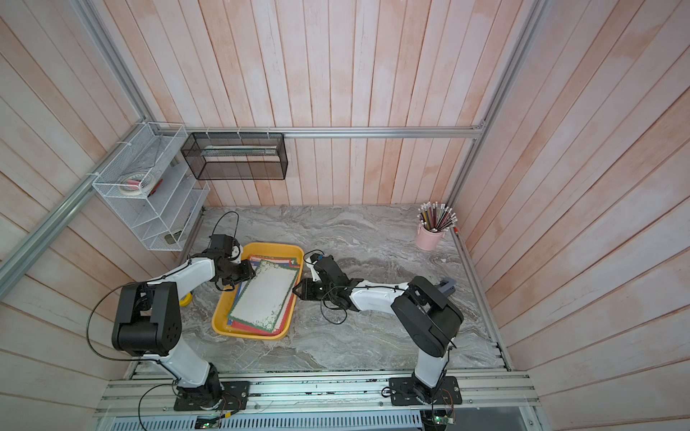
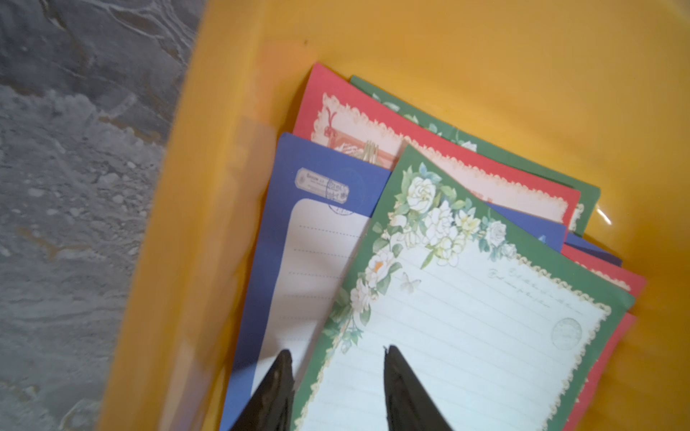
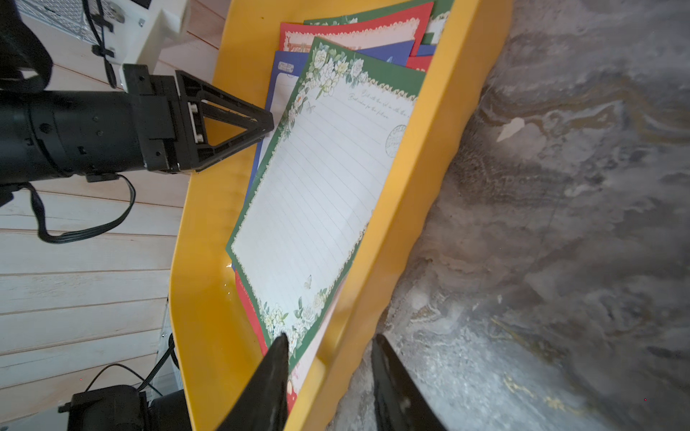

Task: Take out the stationery paper from the storage box
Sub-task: Pick up the stationery paper from the storage box.

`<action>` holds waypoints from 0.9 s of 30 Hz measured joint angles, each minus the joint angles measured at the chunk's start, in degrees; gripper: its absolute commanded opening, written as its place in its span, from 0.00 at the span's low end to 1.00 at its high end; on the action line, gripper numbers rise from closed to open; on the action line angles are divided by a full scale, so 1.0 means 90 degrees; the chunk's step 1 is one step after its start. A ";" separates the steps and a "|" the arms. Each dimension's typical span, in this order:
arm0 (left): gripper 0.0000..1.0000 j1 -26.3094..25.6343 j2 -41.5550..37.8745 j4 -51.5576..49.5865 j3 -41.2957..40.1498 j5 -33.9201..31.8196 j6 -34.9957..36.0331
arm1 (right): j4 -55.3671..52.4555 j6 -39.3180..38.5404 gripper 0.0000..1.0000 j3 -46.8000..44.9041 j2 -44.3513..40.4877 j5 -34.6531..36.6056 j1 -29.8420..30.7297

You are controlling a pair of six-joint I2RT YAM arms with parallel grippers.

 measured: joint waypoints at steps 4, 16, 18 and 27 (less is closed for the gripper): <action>0.43 0.0000 0.0049 -0.0002 0.0005 -0.0005 -0.0002 | 0.0000 0.0015 0.39 0.0000 0.0039 -0.0019 0.0022; 0.43 -0.0080 0.0153 -0.0112 0.0053 -0.0068 0.0041 | 0.0104 0.0104 0.39 0.0000 0.0066 -0.0024 0.0056; 0.43 -0.0097 0.0153 -0.0126 0.0053 -0.0112 0.0049 | 0.0126 0.0102 0.39 0.0000 0.0095 -0.0029 0.0068; 0.43 -0.0155 0.0187 -0.0177 0.0085 -0.0209 0.0090 | 0.0151 0.0104 0.39 0.0005 0.0151 -0.0051 0.0100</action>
